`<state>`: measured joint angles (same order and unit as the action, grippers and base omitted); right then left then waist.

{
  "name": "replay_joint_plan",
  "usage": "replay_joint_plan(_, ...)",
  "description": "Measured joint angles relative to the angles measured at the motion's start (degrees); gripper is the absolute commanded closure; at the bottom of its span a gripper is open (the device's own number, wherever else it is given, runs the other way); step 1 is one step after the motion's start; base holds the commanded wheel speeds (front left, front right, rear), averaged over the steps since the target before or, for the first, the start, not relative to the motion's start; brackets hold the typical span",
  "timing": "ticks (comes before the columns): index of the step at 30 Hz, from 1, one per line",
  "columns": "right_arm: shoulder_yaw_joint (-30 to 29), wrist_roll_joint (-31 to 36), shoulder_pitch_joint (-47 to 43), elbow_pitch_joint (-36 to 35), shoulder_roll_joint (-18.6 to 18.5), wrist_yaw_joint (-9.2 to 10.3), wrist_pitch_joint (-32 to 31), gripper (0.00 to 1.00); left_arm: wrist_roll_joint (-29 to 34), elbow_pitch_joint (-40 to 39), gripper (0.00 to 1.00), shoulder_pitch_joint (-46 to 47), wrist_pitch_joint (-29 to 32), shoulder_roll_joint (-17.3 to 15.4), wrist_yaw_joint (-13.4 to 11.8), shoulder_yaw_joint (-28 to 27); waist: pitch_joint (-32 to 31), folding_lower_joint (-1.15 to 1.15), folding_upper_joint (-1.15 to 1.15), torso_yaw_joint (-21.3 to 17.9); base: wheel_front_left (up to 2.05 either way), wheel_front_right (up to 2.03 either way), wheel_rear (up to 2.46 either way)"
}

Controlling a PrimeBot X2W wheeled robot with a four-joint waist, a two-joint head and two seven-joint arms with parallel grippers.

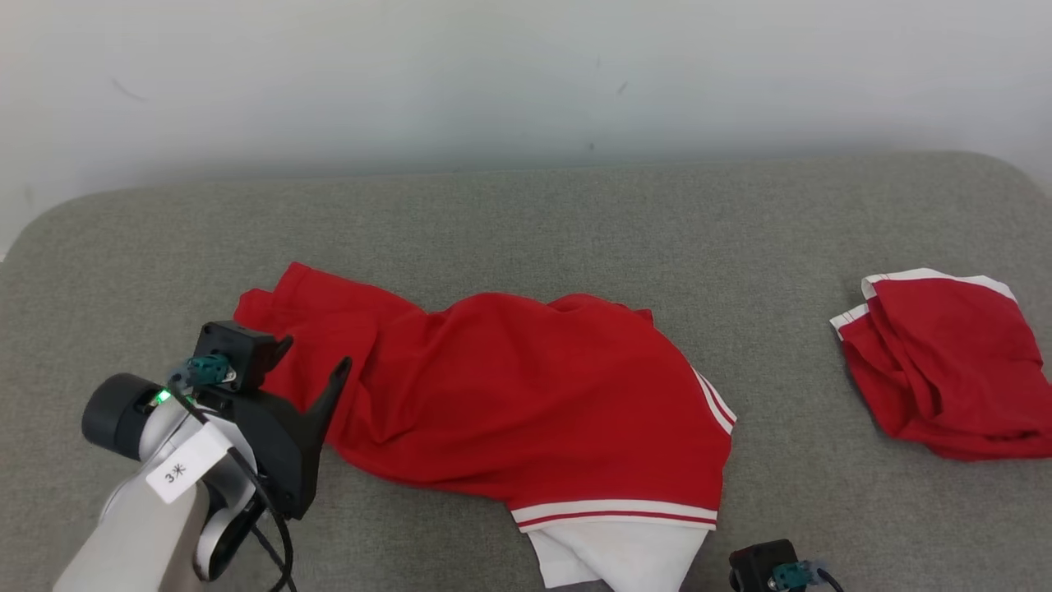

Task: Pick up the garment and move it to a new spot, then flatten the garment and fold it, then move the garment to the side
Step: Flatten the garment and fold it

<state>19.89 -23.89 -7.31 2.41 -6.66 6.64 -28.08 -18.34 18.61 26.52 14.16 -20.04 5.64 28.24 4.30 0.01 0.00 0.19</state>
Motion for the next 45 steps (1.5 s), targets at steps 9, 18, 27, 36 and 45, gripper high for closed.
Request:
replay_joint_plan(9,1.30,-0.71,-0.01,-2.98,0.23,-0.07,-4.31,0.00,0.48,6.76,0.00,4.10,1.45,-1.86,0.94,0.57,2.32,0.00,0.00,-2.59,0.00,0.00,0.00)
replay_joint_plan(18,3.14,-3.26,-0.65,-8.80,-0.36,-2.08,-7.83,0.00,2.96,13.86,0.00,9.59,3.93,-2.54,0.40,0.29,4.73,-0.01,0.00,-4.39,0.00,0.00,0.00)
replay_joint_plan(27,2.58,-3.88,-1.40,-12.39,-1.18,-2.49,-9.81,0.00,3.45,19.53,0.00,13.17,4.37,0.19,-0.51,0.64,7.00,0.00,0.00,-5.27,0.00,0.00,0.00)
replay_joint_plan(36,1.70,-1.94,0.56,-14.18,-1.63,-1.52,-9.82,0.00,3.45,24.61,0.00,14.35,3.26,0.75,-1.13,0.54,7.61,-0.01,0.00,-5.02,0.00,0.00,0.00)
replay_joint_plan(45,1.94,-1.77,0.47,-14.23,-1.63,-1.09,-11.33,0.00,3.49,27.65,0.13,15.52,2.11,0.69,-1.08,0.08,7.71,-0.01,0.00,-4.40,0.00,0.00,0.00)
